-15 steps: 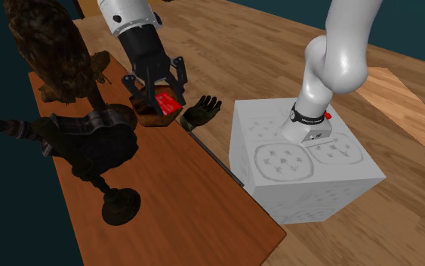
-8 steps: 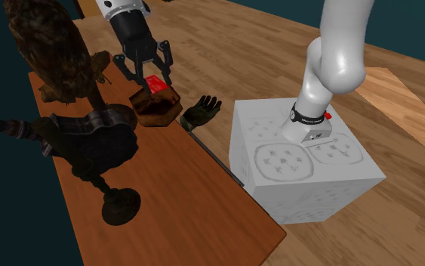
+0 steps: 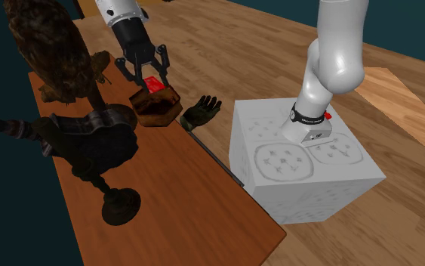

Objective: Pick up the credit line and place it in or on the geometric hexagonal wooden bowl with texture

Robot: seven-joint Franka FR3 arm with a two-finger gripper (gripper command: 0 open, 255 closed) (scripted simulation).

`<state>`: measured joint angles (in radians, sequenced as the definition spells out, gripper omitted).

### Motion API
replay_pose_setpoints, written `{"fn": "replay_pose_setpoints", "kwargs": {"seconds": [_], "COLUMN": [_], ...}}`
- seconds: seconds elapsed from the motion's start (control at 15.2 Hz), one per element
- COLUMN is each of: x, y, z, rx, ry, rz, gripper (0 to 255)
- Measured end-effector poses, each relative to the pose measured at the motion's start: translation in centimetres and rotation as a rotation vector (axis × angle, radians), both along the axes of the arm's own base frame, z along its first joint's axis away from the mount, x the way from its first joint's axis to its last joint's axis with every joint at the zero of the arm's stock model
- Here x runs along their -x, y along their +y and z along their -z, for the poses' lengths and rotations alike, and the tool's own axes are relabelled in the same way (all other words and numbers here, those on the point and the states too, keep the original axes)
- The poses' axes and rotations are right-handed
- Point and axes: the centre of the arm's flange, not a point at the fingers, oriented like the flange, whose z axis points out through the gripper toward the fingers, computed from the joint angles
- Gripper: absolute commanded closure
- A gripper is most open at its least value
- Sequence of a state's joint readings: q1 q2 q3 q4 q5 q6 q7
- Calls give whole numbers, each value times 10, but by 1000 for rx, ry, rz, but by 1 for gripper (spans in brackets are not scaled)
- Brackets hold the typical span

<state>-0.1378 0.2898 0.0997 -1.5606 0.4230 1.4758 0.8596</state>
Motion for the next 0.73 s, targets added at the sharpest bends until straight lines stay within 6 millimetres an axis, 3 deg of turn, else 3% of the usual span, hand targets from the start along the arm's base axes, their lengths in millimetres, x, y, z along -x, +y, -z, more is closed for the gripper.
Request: {"fn": "replay_pose_setpoints", "kwargs": {"seconds": [0.73], "x": [-1], "y": [0], "z": [53], "rx": [0], "ry": [0], "rz": [0], "gripper": [255]}}
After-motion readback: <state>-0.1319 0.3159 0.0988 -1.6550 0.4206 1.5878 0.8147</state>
